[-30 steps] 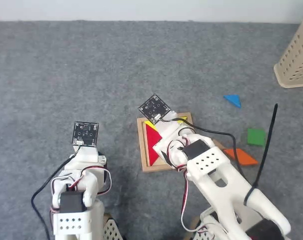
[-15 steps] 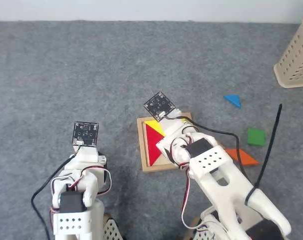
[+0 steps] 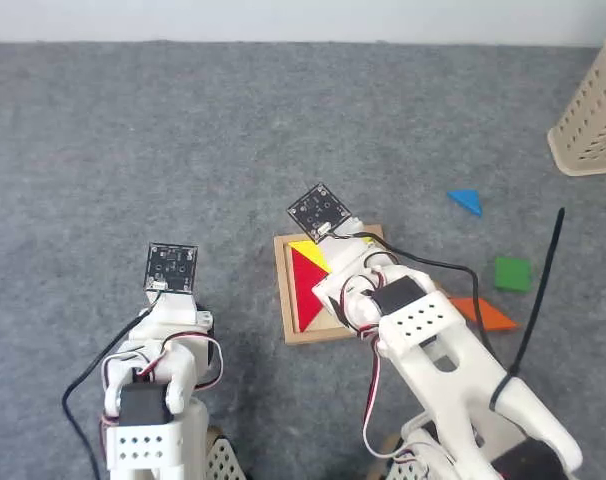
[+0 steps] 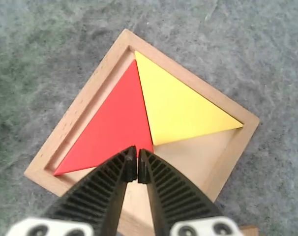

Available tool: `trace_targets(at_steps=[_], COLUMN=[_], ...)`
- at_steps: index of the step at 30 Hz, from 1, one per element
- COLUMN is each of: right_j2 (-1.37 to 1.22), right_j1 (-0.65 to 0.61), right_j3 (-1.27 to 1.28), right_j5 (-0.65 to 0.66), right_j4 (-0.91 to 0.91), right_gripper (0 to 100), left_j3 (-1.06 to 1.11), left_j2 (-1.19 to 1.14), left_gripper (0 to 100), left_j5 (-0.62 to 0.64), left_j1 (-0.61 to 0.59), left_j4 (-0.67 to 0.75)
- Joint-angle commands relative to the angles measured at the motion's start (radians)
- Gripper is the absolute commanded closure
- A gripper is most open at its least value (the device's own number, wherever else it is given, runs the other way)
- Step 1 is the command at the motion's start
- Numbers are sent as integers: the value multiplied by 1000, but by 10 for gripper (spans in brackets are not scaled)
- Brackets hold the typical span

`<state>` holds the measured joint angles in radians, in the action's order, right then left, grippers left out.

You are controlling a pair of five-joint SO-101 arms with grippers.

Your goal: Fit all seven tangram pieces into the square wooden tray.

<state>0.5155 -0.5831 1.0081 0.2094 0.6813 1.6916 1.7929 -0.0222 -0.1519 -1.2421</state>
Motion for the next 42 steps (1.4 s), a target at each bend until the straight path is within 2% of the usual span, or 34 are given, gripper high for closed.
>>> trace_targets(at_steps=[1,12,42], right_j2=[45,47,47], right_j1=[18,64,65], right_j3=[-11,-11,-12], right_j5=[-11,-12,-12], right_j4=[-19,-19,-19], right_gripper=[965,965,965], left_j3=[-5,-5,-5], left_j2=[6,6,6], left_gripper=[989,989,989], left_j5=[8,8,8], left_j1=[-2,-2,-2], left_j4=[-6,-6,-6])
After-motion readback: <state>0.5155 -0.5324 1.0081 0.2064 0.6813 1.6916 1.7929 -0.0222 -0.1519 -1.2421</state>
